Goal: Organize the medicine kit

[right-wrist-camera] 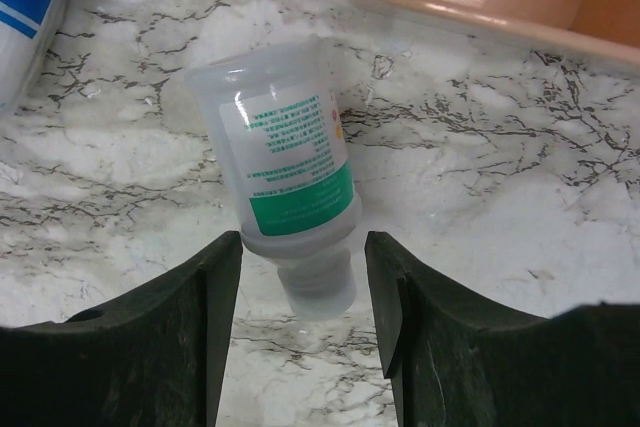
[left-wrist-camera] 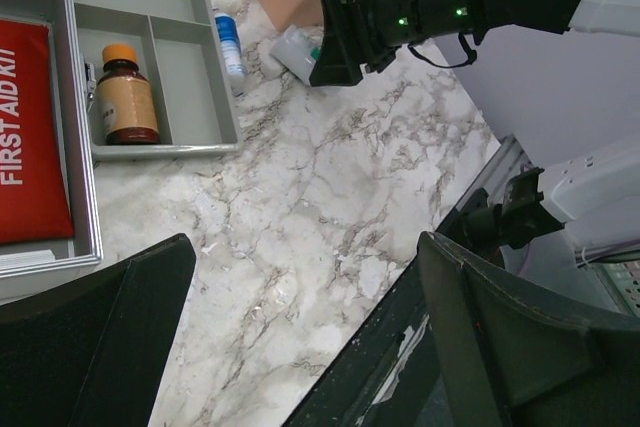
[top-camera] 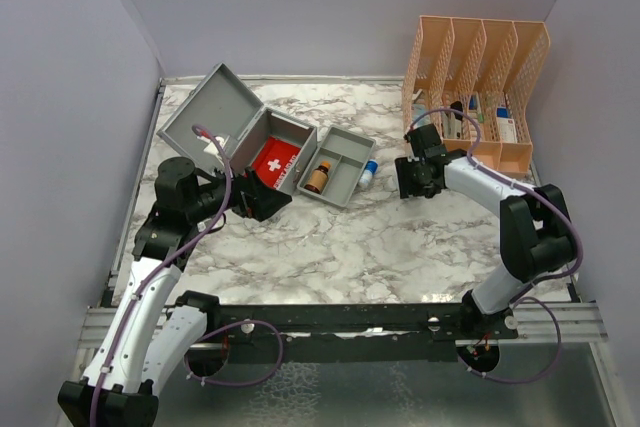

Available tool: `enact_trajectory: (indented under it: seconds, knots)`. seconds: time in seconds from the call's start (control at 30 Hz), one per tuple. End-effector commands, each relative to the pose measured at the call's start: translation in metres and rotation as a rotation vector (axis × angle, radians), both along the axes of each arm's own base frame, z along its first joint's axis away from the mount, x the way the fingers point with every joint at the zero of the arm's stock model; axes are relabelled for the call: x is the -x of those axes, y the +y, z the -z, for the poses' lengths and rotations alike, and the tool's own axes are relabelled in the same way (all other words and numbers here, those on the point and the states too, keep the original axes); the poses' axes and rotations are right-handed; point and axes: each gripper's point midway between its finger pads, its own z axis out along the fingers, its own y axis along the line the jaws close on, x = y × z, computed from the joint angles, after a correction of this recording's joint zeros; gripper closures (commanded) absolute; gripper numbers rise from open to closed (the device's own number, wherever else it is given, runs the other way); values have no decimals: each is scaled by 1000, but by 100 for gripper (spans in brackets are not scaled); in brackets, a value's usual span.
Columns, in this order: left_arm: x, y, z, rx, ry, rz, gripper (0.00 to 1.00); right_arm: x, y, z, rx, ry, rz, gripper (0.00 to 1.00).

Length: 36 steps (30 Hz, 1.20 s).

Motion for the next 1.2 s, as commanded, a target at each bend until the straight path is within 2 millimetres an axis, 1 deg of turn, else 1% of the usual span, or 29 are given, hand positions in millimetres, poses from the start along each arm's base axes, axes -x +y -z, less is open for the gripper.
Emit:
enact_trajectory:
  seconds: [0.0, 0.2, 0.27, 0.4, 0.47, 0.53, 0.6, 0.7, 0.87, 0.97, 1.1, 1.17]
  knots:
    - [6, -7, -21, 41, -37, 45, 4, 5, 10, -3, -50, 22, -45, 48]
    - [8, -9, -17, 51, -11, 56, 4, 10, 12, 9, -53, 70, -56, 47]
    - [9, -10, -14, 52, -2, 57, 4, 9, 12, 11, -53, 68, -59, 48]
    - [9, -11, -11, 53, 11, 58, 4, 3, 20, 13, -84, 52, -85, 60]
    - [9, -11, -10, 55, 19, 59, 4, 3, 25, 15, -104, 55, -103, 67]
    - [9, -12, -9, 57, 31, 59, 4, 4, 27, 14, -120, 52, -110, 71]
    - [9, -12, -5, 59, 48, 56, 4, 4, 30, 10, -136, 37, -116, 74]
    - [8, -13, 1, 58, 73, 52, 4, 4, 39, -3, -191, 4, -149, 78]
    - [6, -14, 11, 58, 117, 33, 4, 10, 58, -25, -296, -43, -226, 81]
    - [4, -15, 18, 59, 155, 9, 4, 15, 71, -37, -366, -66, -286, 84]
    - [1, -20, 29, 67, 218, -10, 4, 27, 94, -53, -477, -83, -383, 91]
    - [1, -24, 32, 70, 240, -14, 4, 34, 105, -60, -523, -83, -428, 93]
